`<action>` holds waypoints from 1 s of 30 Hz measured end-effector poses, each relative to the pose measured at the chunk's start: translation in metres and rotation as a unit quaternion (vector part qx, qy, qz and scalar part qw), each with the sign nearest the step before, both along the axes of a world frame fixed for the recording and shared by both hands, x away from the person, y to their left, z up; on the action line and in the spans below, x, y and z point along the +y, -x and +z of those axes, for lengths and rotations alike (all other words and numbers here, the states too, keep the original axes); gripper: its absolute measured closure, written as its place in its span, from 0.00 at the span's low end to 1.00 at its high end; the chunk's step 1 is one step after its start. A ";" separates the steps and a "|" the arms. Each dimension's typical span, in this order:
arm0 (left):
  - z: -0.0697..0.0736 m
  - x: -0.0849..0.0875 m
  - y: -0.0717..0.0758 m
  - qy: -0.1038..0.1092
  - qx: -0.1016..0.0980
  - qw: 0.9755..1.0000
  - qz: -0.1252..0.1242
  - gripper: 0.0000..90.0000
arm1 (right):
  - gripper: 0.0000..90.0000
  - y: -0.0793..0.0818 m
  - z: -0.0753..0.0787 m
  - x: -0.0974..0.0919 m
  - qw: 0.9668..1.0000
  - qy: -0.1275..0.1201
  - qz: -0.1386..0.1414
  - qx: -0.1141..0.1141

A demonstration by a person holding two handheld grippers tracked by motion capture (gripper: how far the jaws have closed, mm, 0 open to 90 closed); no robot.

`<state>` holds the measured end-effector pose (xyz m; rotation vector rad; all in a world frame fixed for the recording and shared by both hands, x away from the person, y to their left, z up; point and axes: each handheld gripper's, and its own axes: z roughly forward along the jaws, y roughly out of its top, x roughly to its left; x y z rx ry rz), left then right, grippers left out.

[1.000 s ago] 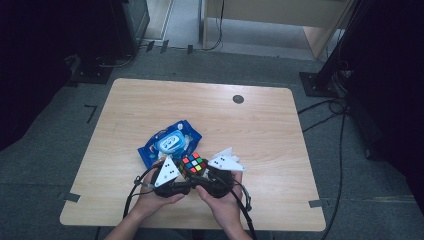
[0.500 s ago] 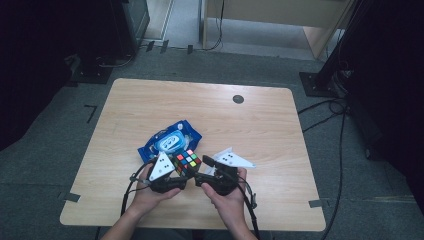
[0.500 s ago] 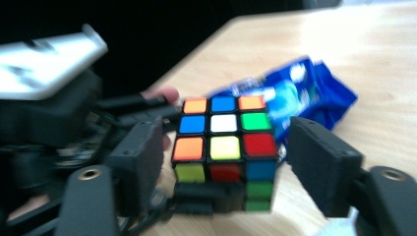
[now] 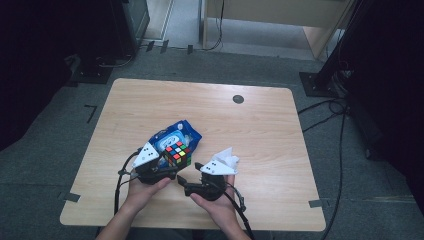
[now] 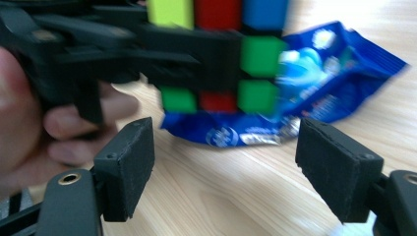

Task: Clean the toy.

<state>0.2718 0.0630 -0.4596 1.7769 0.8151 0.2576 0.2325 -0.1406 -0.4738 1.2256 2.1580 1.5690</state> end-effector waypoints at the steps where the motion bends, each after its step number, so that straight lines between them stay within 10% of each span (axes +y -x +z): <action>1: 0.000 -0.002 0.001 0.000 0.000 1.000 -0.004 0.38 | 0.25 0.000 0.001 0.003 1.000 0.002 0.000 -0.006; 13: 0.002 -0.011 0.006 -0.010 0.004 1.000 -0.023 0.38 | 0.37 0.004 0.002 -0.001 0.995 0.055 -0.005 -0.081; 21: 0.003 -0.015 0.006 -0.028 0.016 0.999 -0.035 0.37 | 0.38 0.012 -0.002 0.000 0.957 0.198 0.018 -0.209; 26: 0.004 -0.005 0.001 -0.008 0.014 1.000 -0.013 0.38 | 0.32 0.007 -0.001 -0.012 0.963 0.184 0.034 -0.194; 29: 0.002 0.006 -0.003 0.010 0.016 1.000 -0.002 0.38 | 0.41 0.000 -0.002 -0.027 0.962 0.209 -0.016 -0.177; 30: 0.002 0.008 -0.004 0.022 0.019 1.000 0.000 0.38 | 0.45 -0.004 0.000 -0.034 0.967 0.191 -0.034 -0.163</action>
